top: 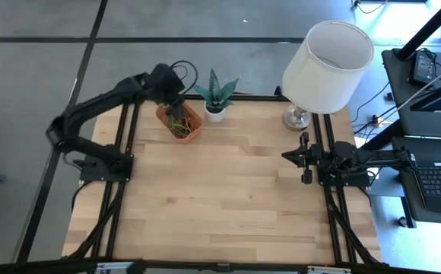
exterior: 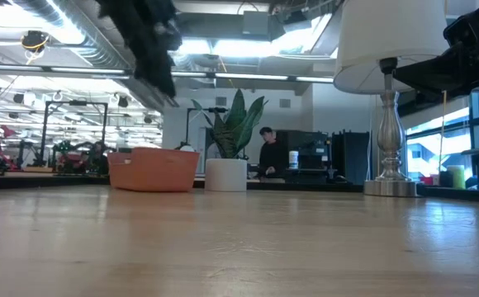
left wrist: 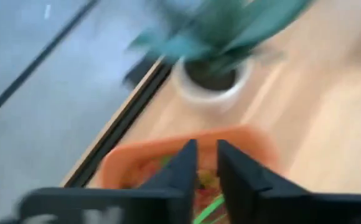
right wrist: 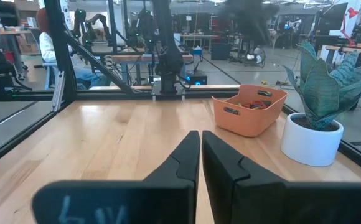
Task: Pick and place rubber bands into bin
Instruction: Return to Home Position
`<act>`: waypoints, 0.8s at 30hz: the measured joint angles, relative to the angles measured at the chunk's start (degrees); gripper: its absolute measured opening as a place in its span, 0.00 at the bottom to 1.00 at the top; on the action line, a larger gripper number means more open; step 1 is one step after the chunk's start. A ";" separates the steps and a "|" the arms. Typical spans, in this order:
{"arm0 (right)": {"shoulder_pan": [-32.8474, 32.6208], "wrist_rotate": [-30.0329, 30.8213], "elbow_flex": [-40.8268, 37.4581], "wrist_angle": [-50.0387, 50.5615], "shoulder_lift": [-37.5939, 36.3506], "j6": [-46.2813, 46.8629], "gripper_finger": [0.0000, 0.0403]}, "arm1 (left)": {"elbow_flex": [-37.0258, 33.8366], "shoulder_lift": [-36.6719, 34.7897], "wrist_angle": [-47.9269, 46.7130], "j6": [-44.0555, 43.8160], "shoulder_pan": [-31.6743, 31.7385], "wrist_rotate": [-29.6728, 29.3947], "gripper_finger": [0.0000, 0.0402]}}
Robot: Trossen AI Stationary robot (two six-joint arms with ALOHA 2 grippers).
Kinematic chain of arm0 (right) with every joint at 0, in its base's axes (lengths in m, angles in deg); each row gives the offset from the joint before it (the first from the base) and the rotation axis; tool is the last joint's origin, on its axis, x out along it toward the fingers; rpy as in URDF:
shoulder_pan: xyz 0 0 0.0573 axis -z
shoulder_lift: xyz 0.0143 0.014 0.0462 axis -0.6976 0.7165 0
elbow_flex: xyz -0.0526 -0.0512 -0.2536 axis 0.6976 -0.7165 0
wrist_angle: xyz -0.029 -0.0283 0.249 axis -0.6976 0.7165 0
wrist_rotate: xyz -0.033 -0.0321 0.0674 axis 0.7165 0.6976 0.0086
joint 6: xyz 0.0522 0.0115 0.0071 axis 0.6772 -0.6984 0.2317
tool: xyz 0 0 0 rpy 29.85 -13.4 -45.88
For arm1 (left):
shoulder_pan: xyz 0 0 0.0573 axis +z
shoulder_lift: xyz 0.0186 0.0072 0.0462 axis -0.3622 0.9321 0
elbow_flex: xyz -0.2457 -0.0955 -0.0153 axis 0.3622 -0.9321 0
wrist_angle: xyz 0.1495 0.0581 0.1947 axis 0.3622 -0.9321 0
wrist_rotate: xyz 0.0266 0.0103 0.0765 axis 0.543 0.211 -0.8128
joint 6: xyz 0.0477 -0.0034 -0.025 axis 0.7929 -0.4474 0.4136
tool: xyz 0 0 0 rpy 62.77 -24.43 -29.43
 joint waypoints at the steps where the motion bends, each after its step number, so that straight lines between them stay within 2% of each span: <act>1: 0.00 -0.01 0.00 -0.02 0.00 0.00 0.06 | -1.95 -2.52 2.78 -1.49 -1.60 0.85 0.11; 3: 0.00 0.01 0.00 -0.02 0.00 0.00 0.06 | -6.70 -7.69 9.61 -5.07 -5.12 2.75 0.03; 6: 0.00 -0.01 0.00 0.00 0.00 0.00 0.06 | -14.98 -14.22 20.26 -12.83 -11.28 5.36 0.01; 9: -0.02 -0.01 0.01 -0.02 0.00 0.00 0.06 | -23.53 -18.64 28.81 -20.84 -19.39 4.20 0.00; 14: -0.02 0.01 0.01 -0.02 0.00 0.00 0.06 | -36.41 -21.37 42.34 -24.06 -33.93 -5.39 0.00; 18: -0.02 0.01 0.02 0.00 0.00 0.02 0.06 | -42.72 -21.69 50.80 -25.33 -42.96 -13.39 0.00; 21: -0.02 -0.01 0.02 -0.01 0.00 0.00 0.06 | -44.72 -22.30 52.27 -22.92 -48.14 -18.83 0.00; 24: -0.02 0.01 0.02 -0.02 0.00 0.00 0.06 | -46.43 -23.96 52.15 -16.68 -51.62 -20.32 0.00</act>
